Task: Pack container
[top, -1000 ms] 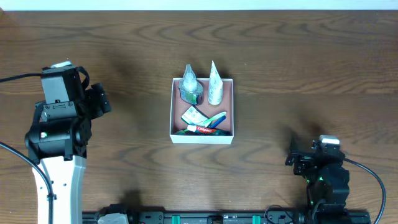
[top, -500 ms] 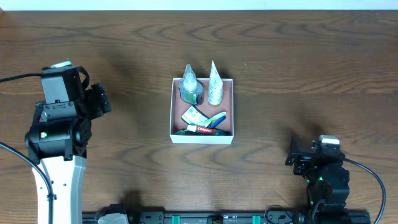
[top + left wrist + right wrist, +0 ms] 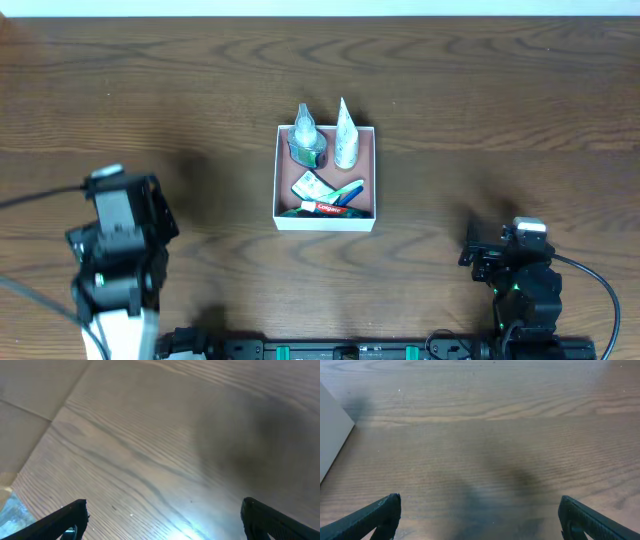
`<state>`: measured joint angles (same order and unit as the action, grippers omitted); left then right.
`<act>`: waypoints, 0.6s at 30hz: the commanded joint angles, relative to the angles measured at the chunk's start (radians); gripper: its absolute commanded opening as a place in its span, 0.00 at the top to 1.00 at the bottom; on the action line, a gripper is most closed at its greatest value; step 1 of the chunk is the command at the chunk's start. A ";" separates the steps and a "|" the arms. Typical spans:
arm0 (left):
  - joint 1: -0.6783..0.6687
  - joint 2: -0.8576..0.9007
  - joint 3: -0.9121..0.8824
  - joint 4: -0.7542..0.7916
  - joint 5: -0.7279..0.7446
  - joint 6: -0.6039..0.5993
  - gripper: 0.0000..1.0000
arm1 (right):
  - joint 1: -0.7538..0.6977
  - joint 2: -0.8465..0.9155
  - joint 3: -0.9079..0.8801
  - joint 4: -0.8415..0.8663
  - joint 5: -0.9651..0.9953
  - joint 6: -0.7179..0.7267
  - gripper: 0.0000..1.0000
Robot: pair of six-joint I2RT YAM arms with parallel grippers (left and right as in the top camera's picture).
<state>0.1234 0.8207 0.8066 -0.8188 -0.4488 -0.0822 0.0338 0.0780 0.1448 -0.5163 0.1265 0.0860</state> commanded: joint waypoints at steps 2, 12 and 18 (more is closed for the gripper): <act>0.002 -0.145 -0.071 0.071 -0.055 -0.013 0.02 | -0.008 -0.006 -0.003 0.000 -0.003 -0.013 0.01; -0.143 -0.424 -0.103 0.084 0.132 -0.042 0.02 | -0.008 -0.006 -0.003 0.000 -0.004 -0.013 0.01; -0.146 -0.554 -0.234 0.095 0.177 -0.116 0.02 | -0.008 -0.006 -0.003 0.000 -0.003 -0.013 0.01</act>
<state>-0.0174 0.3107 0.6346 -0.7322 -0.3161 -0.1371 0.0338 0.0780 0.1448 -0.5159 0.1261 0.0860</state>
